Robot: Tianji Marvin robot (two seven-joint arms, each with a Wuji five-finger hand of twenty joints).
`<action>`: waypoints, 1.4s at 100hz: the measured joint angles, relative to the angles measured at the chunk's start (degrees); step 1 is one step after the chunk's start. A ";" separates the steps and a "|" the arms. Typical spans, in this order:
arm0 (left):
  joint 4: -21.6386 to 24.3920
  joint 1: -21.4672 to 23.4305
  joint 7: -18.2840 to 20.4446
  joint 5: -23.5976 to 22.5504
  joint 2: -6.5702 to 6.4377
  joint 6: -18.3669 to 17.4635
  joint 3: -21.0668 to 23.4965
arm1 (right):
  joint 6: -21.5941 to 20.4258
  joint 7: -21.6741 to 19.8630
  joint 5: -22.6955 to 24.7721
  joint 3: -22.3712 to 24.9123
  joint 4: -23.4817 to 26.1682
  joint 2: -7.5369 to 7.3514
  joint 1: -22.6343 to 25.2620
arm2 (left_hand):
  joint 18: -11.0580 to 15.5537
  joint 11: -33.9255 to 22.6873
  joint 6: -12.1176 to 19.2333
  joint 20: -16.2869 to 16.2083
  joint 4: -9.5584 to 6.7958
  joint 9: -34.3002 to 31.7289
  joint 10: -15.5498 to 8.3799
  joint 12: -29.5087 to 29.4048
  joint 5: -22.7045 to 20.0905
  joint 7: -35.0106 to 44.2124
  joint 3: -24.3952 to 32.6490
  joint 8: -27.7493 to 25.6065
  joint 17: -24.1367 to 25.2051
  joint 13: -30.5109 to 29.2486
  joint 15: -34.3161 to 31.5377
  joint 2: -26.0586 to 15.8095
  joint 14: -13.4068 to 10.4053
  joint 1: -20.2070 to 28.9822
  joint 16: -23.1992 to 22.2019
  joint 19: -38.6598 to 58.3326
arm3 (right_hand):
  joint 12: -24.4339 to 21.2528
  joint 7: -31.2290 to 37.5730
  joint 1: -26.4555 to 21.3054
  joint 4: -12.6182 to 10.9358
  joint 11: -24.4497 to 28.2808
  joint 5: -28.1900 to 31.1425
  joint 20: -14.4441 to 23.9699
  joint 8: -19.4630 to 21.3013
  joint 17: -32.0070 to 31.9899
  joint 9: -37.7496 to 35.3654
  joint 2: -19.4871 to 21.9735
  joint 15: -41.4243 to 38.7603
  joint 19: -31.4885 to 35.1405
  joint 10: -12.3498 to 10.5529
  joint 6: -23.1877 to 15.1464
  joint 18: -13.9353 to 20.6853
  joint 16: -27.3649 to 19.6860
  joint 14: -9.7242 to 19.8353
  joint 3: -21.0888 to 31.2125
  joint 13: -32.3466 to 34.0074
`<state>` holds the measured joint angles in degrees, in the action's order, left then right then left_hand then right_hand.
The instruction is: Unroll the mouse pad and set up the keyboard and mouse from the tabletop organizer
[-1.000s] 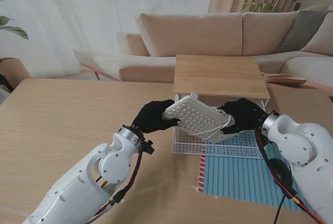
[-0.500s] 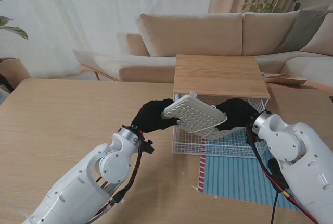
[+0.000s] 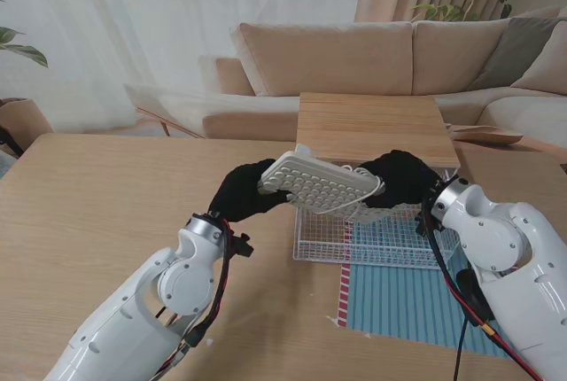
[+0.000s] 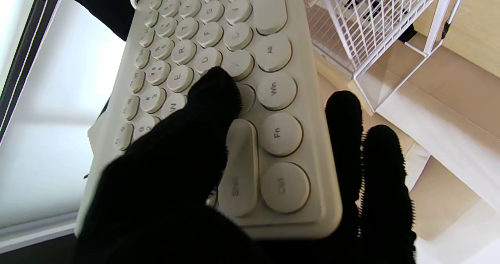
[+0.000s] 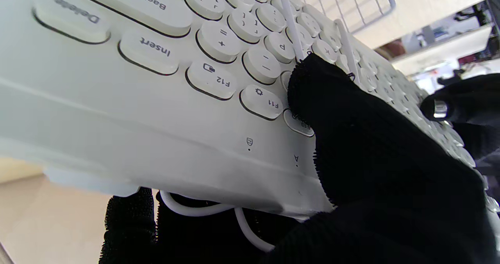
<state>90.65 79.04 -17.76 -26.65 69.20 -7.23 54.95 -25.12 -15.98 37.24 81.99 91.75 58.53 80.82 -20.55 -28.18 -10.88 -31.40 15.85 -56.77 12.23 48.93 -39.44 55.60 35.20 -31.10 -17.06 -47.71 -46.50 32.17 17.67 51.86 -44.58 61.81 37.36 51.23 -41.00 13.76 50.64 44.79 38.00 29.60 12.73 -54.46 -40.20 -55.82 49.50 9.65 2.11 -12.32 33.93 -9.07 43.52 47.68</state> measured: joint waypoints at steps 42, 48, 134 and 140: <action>6.13 5.35 -1.15 5.55 0.26 1.61 5.13 | -0.95 -3.08 -3.88 0.52 6.65 -0.30 -0.69 | -2.21 0.03 -0.14 -0.73 0.01 1.65 0.67 -1.76 0.00 0.63 0.59 2.49 2.33 0.10 0.00 1.06 1.05 0.06 -0.01 0.00 | 3.80 0.15 -0.08 0.01 2.98 0.02 0.00 3.09 0.19 -0.07 -0.66 -4.35 2.13 2.06 3.68 -0.04 2.88 -2.01 2.75 -0.02; 7.27 6.55 -0.71 7.53 0.27 1.84 6.13 | -0.89 -4.08 -4.50 0.49 7.88 -0.37 -0.70 | -2.82 0.03 -0.35 -0.80 0.01 2.03 0.67 -1.84 0.00 0.63 0.59 3.09 2.55 0.11 0.00 1.33 1.06 0.07 -0.01 0.00 | 4.21 0.15 -0.08 0.01 3.60 0.02 0.00 3.48 0.44 -0.09 -0.66 -4.67 2.58 2.07 4.13 -0.04 3.14 -2.03 2.81 -0.02; 18.38 24.76 4.17 17.18 -0.74 1.14 17.92 | 12.66 -14.52 -4.94 -1.00 26.70 -1.04 5.88 | -5.75 -1.88 -0.86 -1.28 0.05 3.20 0.67 -4.15 -1.23 0.52 -4.29 4.47 13.70 3.07 -2.16 1.37 3.92 0.10 -2.19 -2.69 | 6.63 -0.04 0.02 1.37 5.24 -0.54 2.76 5.41 4.63 -0.69 0.06 -8.58 13.24 2.74 5.70 -0.77 6.21 -2.85 3.16 0.53; 18.39 25.47 4.21 17.59 -0.80 1.48 18.08 | 13.22 -15.19 -4.32 -1.58 27.29 -1.32 6.07 | -5.75 -1.90 -0.86 -0.67 0.05 3.61 0.67 -4.56 -1.22 0.10 -4.29 4.45 14.37 3.07 -2.16 1.39 3.94 0.10 -2.21 -3.05 | 6.67 -0.05 0.02 1.38 5.25 -0.74 2.76 5.41 4.74 -0.69 0.32 -8.61 13.25 2.74 6.12 -0.77 6.21 -2.86 3.16 0.53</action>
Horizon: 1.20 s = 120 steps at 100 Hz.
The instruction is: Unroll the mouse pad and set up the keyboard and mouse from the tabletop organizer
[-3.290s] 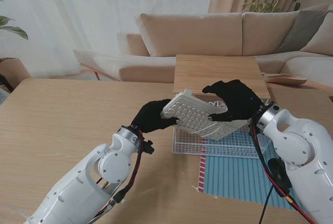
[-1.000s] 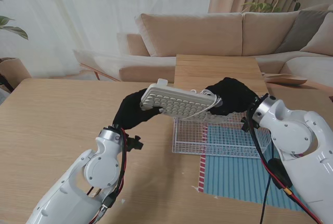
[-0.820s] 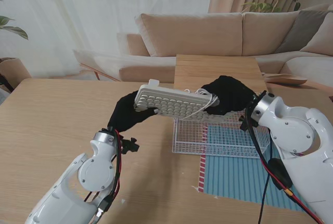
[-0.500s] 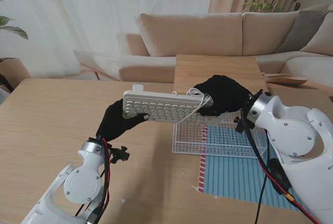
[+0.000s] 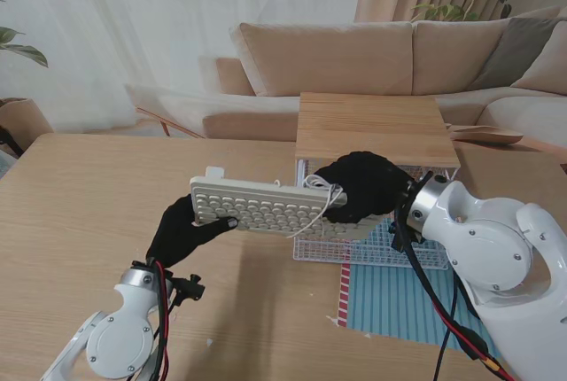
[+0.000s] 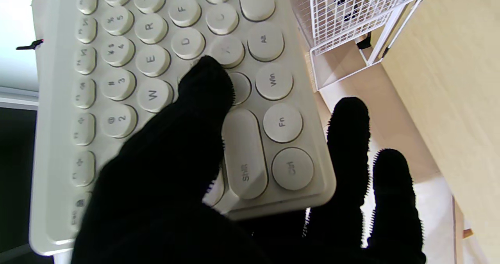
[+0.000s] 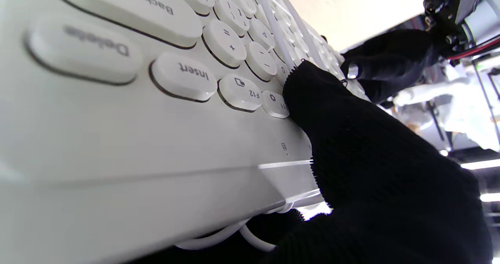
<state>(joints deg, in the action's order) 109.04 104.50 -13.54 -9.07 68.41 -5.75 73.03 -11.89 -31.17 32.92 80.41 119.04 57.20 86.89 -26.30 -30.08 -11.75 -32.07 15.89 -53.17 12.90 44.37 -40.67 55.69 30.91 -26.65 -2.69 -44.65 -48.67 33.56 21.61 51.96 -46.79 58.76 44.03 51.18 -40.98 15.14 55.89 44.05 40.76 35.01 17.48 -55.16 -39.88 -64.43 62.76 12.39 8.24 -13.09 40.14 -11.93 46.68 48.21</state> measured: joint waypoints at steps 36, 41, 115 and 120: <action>2.05 6.18 1.57 1.96 -0.35 -0.63 2.28 | 3.83 -1.52 0.72 -0.52 3.78 -0.29 4.40 | 0.00 -0.94 0.00 0.60 0.01 0.16 0.07 -0.08 -0.25 -0.23 -0.89 -0.48 0.32 0.72 0.00 0.01 0.57 0.00 -0.65 -0.13 | 0.23 0.00 0.00 0.43 0.01 -0.25 0.62 0.02 0.16 0.00 0.38 -0.24 1.47 0.46 0.08 0.00 0.15 -0.59 0.00 0.01; 2.54 7.17 1.62 2.54 -0.35 -0.63 2.73 | 4.89 -1.95 0.68 -0.78 4.45 -0.33 4.90 | 0.00 -0.99 0.00 0.61 0.01 0.16 0.16 -0.46 -0.31 -0.48 -0.92 -0.49 0.34 0.72 0.00 0.01 0.62 0.00 -0.66 -0.13 | 0.25 0.00 0.00 0.43 0.01 -0.25 0.63 0.02 0.16 0.00 0.38 -0.27 1.55 0.47 0.09 0.00 0.22 -0.60 0.00 0.01; 1.99 15.63 5.32 3.81 -1.18 3.52 5.80 | 15.42 -5.50 3.74 -9.60 1.13 -1.01 5.13 | 0.08 -4.00 -2.08 0.52 -0.15 -0.04 3.86 -2.93 -1.82 -2.40 -2.11 -0.52 2.37 2.88 0.06 -1.12 2.84 0.00 -0.83 -0.71 | 0.52 0.23 -0.02 0.44 0.02 -0.77 1.81 1.44 -0.95 0.78 1.18 -0.81 2.16 1.38 0.24 0.00 0.49 -1.46 -0.54 -0.48; 1.91 16.24 5.66 4.00 -1.20 3.71 5.94 | 16.47 -5.15 3.76 -10.26 0.54 -1.01 5.16 | 0.08 -4.16 -2.15 0.49 -0.15 -0.05 3.99 -2.93 -1.82 -2.63 -2.11 -0.52 2.49 2.89 0.06 -1.56 2.89 0.00 -0.83 -0.71 | 0.52 0.23 -0.11 0.44 0.02 -0.77 1.83 1.45 -1.02 0.84 1.18 -0.81 2.16 1.74 0.13 0.00 0.49 -1.96 -0.54 -0.77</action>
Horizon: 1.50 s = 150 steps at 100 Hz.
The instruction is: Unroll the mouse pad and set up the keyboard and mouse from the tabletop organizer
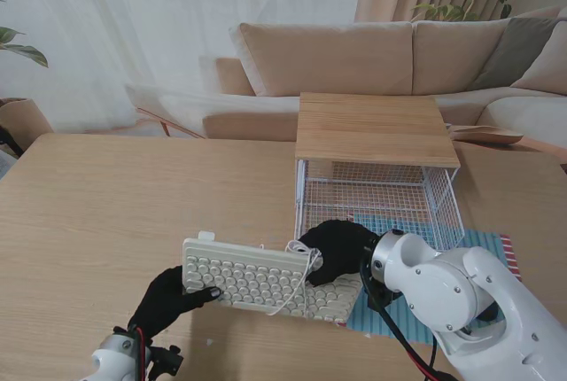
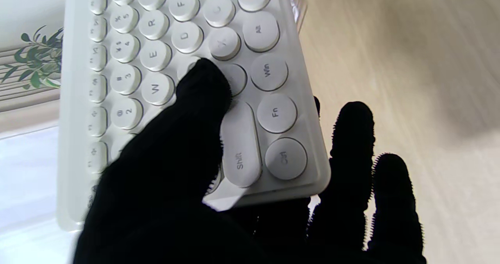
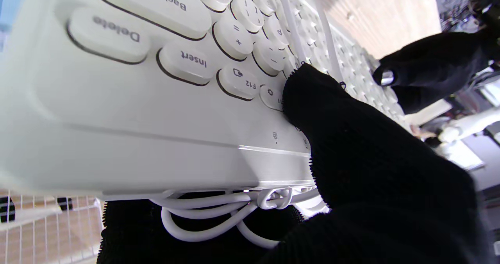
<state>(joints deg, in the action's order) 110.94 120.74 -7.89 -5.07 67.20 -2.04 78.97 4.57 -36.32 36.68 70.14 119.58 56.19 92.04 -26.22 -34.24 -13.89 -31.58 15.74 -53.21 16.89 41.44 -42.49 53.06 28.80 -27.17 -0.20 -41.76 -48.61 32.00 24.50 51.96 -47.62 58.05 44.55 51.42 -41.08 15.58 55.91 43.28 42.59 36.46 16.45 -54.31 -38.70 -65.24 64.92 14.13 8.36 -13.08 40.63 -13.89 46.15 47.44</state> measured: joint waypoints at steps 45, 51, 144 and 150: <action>-2.81 1.42 -0.36 -1.09 0.07 1.76 0.27 | 0.74 0.35 4.08 -5.12 -4.46 0.07 -1.54 | 0.11 -0.05 0.52 -0.41 0.00 -0.02 1.25 -0.65 -1.74 -3.20 -0.10 0.92 0.60 1.46 0.62 -0.22 0.51 0.00 -0.01 0.00 | 0.06 -0.19 -0.27 0.00 0.00 -0.59 0.08 0.02 -0.75 0.61 1.26 0.79 0.00 0.08 -0.78 0.05 -0.01 -0.06 -0.71 -0.87; -3.20 1.11 0.20 -1.20 0.06 2.65 0.32 | 0.40 0.58 5.29 -5.83 -5.46 0.12 -2.16 | 0.64 -0.05 0.70 -0.41 -0.01 0.02 1.53 -0.67 -1.86 -3.37 -0.10 1.90 1.12 2.15 0.78 -0.22 0.51 0.00 -0.01 0.00 | 0.06 -0.19 -0.27 0.00 0.00 -0.73 0.08 0.02 -0.85 1.03 1.38 1.31 0.00 0.08 -1.49 0.08 -0.07 0.04 -1.24 -1.16; -8.71 -3.75 -2.88 -12.04 -0.39 -1.06 3.99 | 2.47 3.27 6.37 -11.56 -15.01 0.16 -9.22 | 7.32 12.97 -0.84 5.34 -9.70 40.24 -3.32 -23.85 24.48 -29.79 7.82 10.92 4.98 35.62 30.11 -6.08 -11.70 -18.28 19.40 -19.67 | -0.73 -0.23 1.53 0.03 1.21 -1.96 0.04 0.69 -0.40 2.22 2.21 2.41 5.60 -0.71 -1.88 1.07 -1.07 1.42 -3.63 -2.28; -8.89 -4.83 -3.20 -12.93 -0.29 -2.49 4.27 | 3.22 5.34 6.34 -12.17 -15.50 0.31 -9.26 | 7.38 13.14 -0.71 5.37 -9.70 40.24 -3.96 -23.87 24.48 -29.79 7.82 10.93 4.98 35.62 30.20 -6.48 -11.86 -18.28 19.42 -20.46 | -1.33 -0.23 1.55 0.03 1.21 -1.96 0.04 0.69 0.04 2.50 1.89 2.97 6.45 -0.80 -2.00 0.92 -1.10 1.58 -3.72 -2.33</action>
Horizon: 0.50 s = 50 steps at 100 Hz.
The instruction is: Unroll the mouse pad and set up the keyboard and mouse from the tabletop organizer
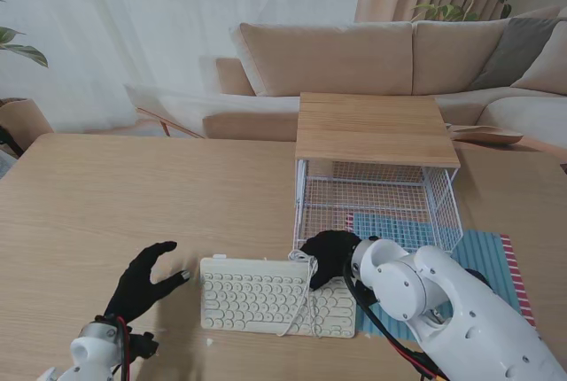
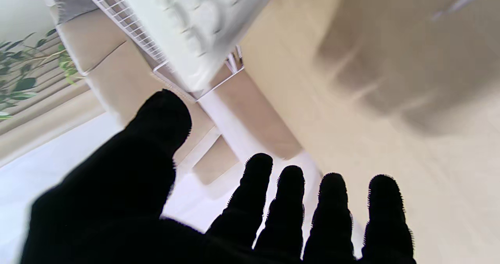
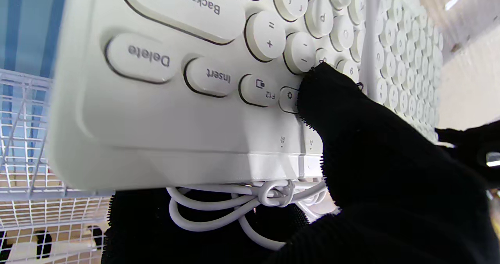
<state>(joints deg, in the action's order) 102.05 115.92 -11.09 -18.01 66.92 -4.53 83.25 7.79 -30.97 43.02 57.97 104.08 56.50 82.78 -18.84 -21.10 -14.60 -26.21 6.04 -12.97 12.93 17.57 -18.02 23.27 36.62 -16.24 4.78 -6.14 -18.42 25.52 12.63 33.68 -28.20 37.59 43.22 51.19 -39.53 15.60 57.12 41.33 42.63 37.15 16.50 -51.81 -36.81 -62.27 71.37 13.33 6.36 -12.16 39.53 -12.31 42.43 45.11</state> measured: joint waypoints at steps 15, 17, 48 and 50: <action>0.22 -2.79 -1.61 0.17 0.09 -0.59 -0.14 | 2.19 1.53 -0.01 -0.90 -0.88 0.60 -0.07 | 0.01 0.01 0.12 0.68 -0.01 0.01 -0.50 0.00 0.00 0.00 -1.56 0.00 -0.01 0.00 0.26 -1.55 0.00 -0.02 0.02 -1.36 | -2.81 -1.34 0.15 0.00 -0.36 -3.08 -0.02 -1.96 -1.40 3.54 0.69 2.02 -1.93 -0.74 -0.33 2.08 -1.42 1.08 -0.89 -2.15; 0.30 -3.16 -1.96 0.28 0.11 -0.59 -0.26 | 2.28 1.39 0.04 -0.95 -0.95 0.64 -0.10 | 0.01 0.01 0.15 0.68 -0.01 0.01 -0.50 0.00 0.00 0.00 -1.74 0.00 -0.01 0.00 0.29 -1.55 -0.01 -0.02 0.02 -1.36 | -3.60 -1.70 0.15 0.01 -0.71 -3.68 -0.02 -2.66 -1.52 4.06 0.89 2.74 -2.20 -0.94 -0.33 2.37 -2.04 1.26 -1.04 -2.20; 0.99 -7.14 -2.84 0.81 0.27 0.28 -3.16 | 3.69 1.22 0.34 -0.89 -1.93 0.78 1.02 | 0.01 0.01 0.61 0.58 -0.59 0.09 -0.55 0.00 0.00 0.41 -2.12 0.01 -0.01 0.01 0.59 -2.14 -0.01 -0.02 0.03 -1.36 | -15.87 -14.45 0.04 -0.13 -8.42 -8.11 -0.75 -6.94 -5.94 14.43 4.99 13.43 -10.37 -3.86 -0.34 2.63 -9.46 1.91 -1.30 -8.72; 1.01 -7.24 -2.86 0.91 0.27 0.31 -3.37 | 3.64 1.21 0.37 -0.73 -2.01 0.78 1.21 | 0.01 0.01 0.61 0.58 -0.60 0.09 -0.55 0.00 0.00 0.41 -2.12 0.01 -0.01 0.01 0.59 -2.15 -0.01 -0.02 0.03 -1.36 | -16.34 -15.62 0.11 -1.16 -8.63 -8.11 -0.95 -6.94 -6.18 14.47 5.08 13.87 -10.51 -3.86 -0.34 2.63 -9.73 1.79 -1.30 -9.28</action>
<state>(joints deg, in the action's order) 103.07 108.68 -13.95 -17.09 67.18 -4.22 79.88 11.44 -29.76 43.39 57.25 102.07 57.28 83.99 -18.83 -21.09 -13.99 -25.63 5.44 -12.88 12.39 17.57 -18.01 23.69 34.50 -16.23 4.77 -6.13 -17.82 23.38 12.63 33.65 -28.17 36.23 26.88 35.57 -39.42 14.45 48.49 33.22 41.68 30.21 10.32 -37.34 -31.73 -48.40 60.86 9.47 6.01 -9.53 29.80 -10.52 41.13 35.83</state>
